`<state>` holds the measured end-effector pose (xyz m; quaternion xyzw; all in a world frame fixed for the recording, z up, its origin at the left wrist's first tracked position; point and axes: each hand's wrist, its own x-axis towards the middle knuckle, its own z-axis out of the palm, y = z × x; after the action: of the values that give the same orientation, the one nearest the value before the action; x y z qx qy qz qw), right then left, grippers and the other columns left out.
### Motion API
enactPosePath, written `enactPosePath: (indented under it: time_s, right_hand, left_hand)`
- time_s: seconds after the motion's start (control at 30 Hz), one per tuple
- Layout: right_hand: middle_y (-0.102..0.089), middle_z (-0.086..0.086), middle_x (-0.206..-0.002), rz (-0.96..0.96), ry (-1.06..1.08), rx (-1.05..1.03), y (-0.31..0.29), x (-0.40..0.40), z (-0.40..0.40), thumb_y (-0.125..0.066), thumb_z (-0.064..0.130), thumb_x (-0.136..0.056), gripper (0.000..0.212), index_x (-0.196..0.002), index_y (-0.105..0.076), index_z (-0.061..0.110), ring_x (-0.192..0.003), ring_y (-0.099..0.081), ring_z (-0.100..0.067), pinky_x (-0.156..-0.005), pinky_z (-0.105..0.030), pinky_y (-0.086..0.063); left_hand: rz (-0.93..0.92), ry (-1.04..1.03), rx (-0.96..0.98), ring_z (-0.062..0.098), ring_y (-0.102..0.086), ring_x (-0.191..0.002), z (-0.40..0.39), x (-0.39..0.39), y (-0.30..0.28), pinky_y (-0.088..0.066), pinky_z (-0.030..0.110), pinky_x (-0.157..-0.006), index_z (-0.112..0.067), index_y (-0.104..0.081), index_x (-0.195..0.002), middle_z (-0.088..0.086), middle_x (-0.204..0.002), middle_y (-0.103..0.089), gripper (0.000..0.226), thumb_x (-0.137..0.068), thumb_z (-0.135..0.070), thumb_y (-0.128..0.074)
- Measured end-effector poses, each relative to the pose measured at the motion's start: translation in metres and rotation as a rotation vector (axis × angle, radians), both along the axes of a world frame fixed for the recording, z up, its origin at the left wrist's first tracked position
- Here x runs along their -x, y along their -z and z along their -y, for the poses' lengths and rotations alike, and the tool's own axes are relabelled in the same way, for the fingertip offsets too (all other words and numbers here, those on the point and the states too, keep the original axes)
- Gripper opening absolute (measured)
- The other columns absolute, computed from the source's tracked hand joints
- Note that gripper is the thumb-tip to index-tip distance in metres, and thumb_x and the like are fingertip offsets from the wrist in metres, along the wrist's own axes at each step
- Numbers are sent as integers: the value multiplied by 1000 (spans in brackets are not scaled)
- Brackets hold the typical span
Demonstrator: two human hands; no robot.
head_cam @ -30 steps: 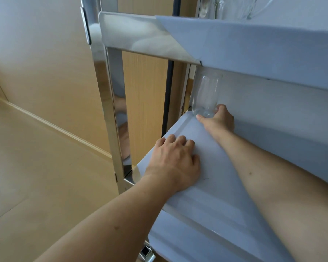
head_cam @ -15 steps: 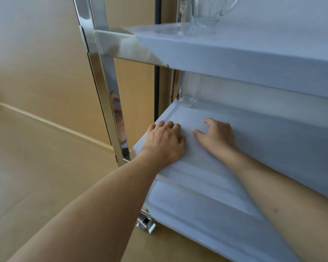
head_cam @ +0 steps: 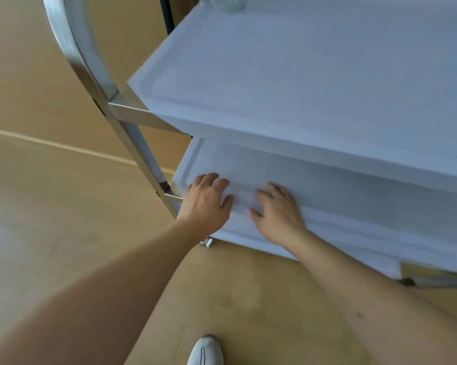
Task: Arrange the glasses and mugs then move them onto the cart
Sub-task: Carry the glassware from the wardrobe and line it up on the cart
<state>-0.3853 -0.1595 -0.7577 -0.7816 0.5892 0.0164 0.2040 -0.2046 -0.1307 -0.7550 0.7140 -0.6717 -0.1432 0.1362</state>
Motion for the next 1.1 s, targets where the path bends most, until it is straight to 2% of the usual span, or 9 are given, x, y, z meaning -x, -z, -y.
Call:
enactPosePath:
  time_s: [0.13,0.27,0.4,0.53,0.77,0.9,1.1]
  right_hand:
    - [-8,-9,-168,-48,2,-194,-61,12,-51,-43,51,-103,68,-159,-21,20,-155,-7,-30,-125,-45,-12]
    - [-17,-8,-167,52,61,-228,-143,25,-93,-44,49,-103,66,-159,-23,20,-153,-13,-30,-122,-43,-20]
    - [-26,-7,-163,123,101,-212,-240,43,-122,-48,47,-102,65,-158,-28,20,-150,-21,-29,-117,-41,-28]
    - [-36,-6,-159,157,130,-73,-360,69,-125,-53,48,-99,67,-156,-32,19,-145,-32,-31,-114,-43,-34]
    - [-33,-2,-161,219,295,203,-546,144,-114,-54,53,-97,69,-156,-32,23,-147,-29,-29,-116,-49,-32]
    - [-36,-2,-159,214,419,316,-614,191,-117,-56,50,-96,69,-155,-33,22,-145,-31,-29,-115,-46,-33]
    - [-37,-1,-158,119,655,501,-684,259,-131,-56,51,-95,69,-155,-33,24,-145,-31,-29,-115,-47,-33]
  left_hand:
    - [11,90,-71,33,-39,-141,-46,15,-68,-41,50,-109,-15,-57,-139,13,-152,-47,45,-99,-34,-60]
    - [12,141,-73,34,-43,-138,-90,27,-151,-45,53,-105,-12,-60,-135,14,-148,-50,41,-97,-29,-63]
    - [6,160,-72,29,-38,-142,-113,44,-252,-40,47,-110,-15,-55,-141,11,-153,-45,45,-99,-31,-59]
    - [48,213,3,26,-32,-145,-106,70,-373,-35,42,-114,-17,-49,-147,8,-155,-41,50,-101,-35,-56]
    - [51,321,202,27,-41,-138,-73,137,-554,-41,43,-109,-18,-47,-147,4,-150,-47,54,-100,-41,-56]
    - [61,433,282,27,-41,-138,-49,183,-621,-41,41,-109,-18,-46,-148,5,-150,-46,55,-99,-40,-57]
    - [-19,673,425,26,-40,-139,-23,261,-680,-40,40,-110,-18,-46,-148,5,-151,-46,56,-98,-40,-58]
